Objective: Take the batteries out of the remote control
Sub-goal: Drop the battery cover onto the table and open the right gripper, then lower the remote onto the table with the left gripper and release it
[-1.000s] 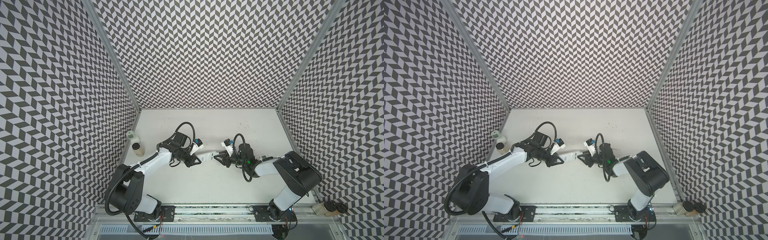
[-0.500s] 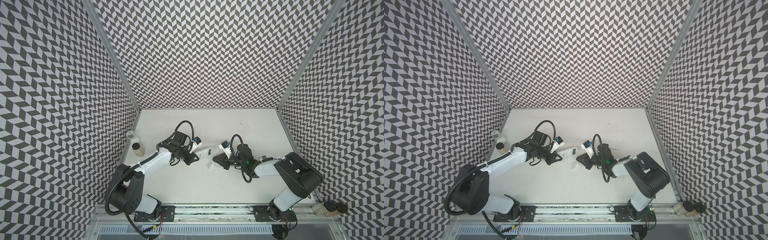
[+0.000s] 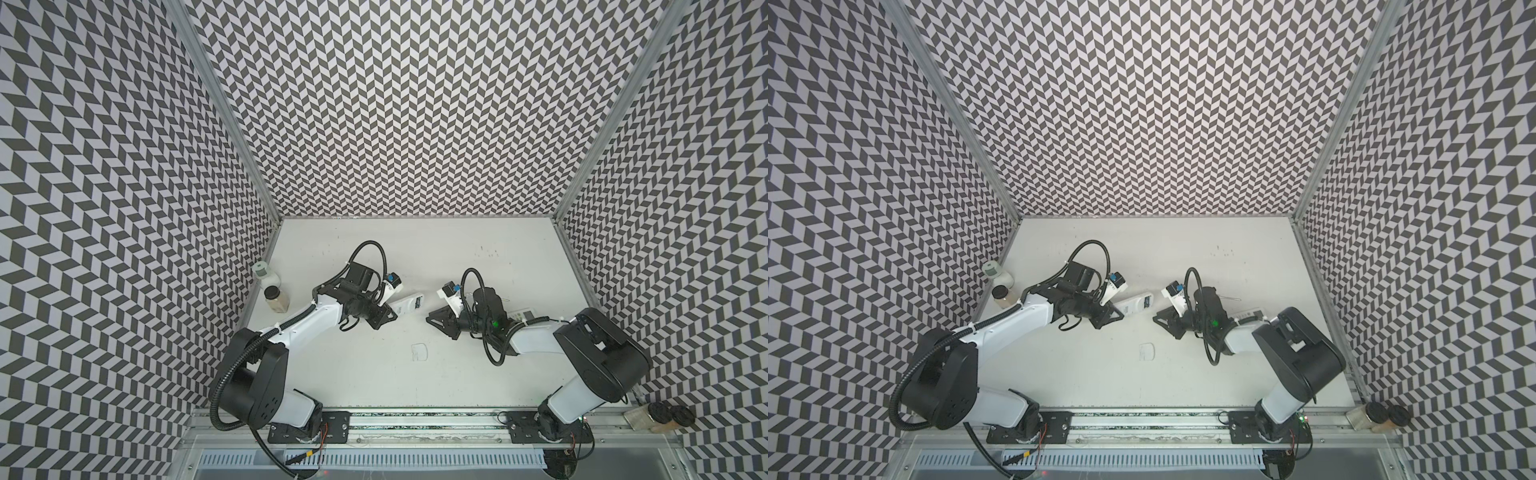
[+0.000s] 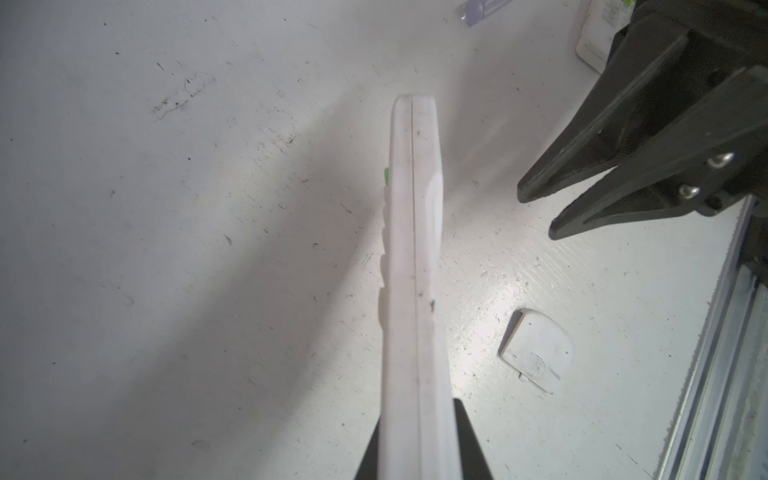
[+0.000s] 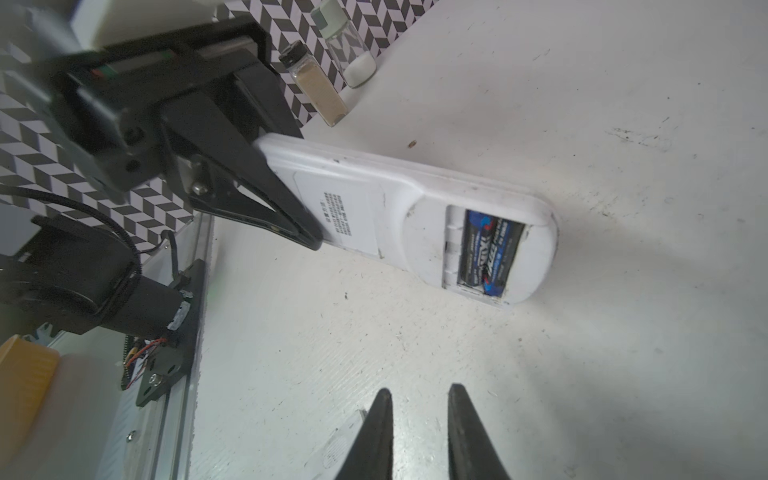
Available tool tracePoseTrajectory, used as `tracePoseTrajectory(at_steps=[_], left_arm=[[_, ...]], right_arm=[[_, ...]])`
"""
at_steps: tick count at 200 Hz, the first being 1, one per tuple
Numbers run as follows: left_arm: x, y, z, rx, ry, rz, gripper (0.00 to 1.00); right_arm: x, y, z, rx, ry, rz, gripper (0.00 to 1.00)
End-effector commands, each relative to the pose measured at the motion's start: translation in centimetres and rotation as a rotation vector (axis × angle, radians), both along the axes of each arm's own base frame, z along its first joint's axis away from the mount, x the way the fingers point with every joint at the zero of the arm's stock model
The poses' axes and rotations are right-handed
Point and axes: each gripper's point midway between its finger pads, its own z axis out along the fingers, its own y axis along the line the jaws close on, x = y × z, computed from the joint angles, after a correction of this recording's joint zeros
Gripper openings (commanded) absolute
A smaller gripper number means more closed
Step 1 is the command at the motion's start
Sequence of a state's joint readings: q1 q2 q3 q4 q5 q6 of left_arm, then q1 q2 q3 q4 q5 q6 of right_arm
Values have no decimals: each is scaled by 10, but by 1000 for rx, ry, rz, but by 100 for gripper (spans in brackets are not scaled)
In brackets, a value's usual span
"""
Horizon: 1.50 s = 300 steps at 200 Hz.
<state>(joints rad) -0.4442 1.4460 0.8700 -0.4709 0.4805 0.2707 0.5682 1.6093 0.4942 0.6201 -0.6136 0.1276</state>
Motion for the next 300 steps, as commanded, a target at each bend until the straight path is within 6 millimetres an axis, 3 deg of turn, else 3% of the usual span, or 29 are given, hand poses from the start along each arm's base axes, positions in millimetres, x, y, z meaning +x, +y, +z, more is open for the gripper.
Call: tracePoseTrajectory(at_steps=[1,70,184,250,300], left_arm=[[3,-5,6,-37,-19,-9,0],[-12,-16,-9,-22,16,-84,2],[-23,-26,-38,84,33,-150,8],[-10,-14,-39,129,1,-81,35],[1,1,-39,181,-61,-40,59]], right_arm=[[8,-1,15,-1,-65,-34,26],[9,-11,26,-13,-82,-85,33],[15,-13,16,-7,-81,-99,65],[23,-9,0,-29,-50,-97,66],[33,-1,1,-19,-38,-93,66]])
